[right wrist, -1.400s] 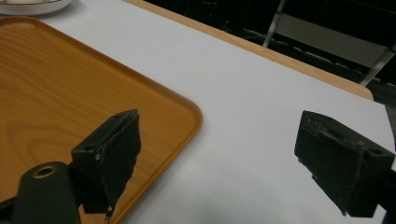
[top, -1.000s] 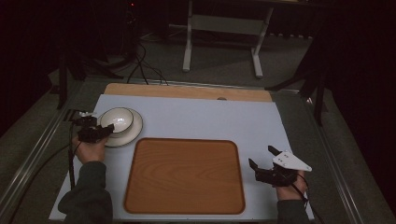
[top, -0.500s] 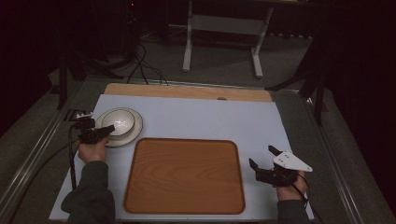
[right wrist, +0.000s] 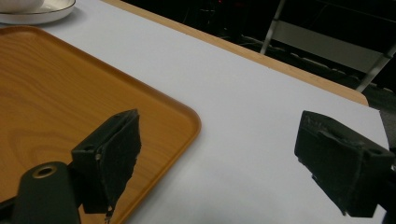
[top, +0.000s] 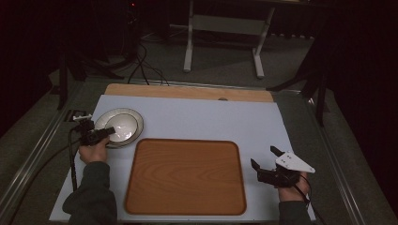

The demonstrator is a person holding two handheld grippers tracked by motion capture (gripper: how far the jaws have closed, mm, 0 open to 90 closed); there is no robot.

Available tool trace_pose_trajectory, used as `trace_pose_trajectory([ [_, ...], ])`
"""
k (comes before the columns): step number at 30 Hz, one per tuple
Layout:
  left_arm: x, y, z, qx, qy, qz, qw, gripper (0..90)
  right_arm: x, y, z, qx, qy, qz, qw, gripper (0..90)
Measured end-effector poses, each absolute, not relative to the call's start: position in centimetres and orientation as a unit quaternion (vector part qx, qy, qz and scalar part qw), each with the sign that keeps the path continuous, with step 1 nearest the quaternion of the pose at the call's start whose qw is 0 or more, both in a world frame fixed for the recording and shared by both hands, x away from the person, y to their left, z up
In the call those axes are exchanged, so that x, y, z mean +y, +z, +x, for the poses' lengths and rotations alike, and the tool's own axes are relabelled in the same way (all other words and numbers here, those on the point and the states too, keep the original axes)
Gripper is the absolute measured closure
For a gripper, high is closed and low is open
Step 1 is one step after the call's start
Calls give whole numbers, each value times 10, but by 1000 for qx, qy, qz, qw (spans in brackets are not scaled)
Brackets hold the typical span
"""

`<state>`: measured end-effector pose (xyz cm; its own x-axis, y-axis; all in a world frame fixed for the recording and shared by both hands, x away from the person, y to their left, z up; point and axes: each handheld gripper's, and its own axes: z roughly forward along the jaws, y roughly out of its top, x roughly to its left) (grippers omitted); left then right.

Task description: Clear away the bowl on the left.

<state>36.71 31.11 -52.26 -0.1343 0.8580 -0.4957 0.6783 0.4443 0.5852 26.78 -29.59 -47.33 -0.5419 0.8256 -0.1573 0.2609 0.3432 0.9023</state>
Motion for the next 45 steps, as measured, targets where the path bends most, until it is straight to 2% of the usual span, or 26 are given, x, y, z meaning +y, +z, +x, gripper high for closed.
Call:
trace_pose_trajectory([
  [20, 318, -498, 350, 736, 136, 502, 433, 804, -298, -472, 267, 751, 450, 363, 318, 141],
  [45, 299, -480, 327, 689, 149, 536, 464, 799, -298, -472, 267, 750, 452, 364, 317, 141],
])
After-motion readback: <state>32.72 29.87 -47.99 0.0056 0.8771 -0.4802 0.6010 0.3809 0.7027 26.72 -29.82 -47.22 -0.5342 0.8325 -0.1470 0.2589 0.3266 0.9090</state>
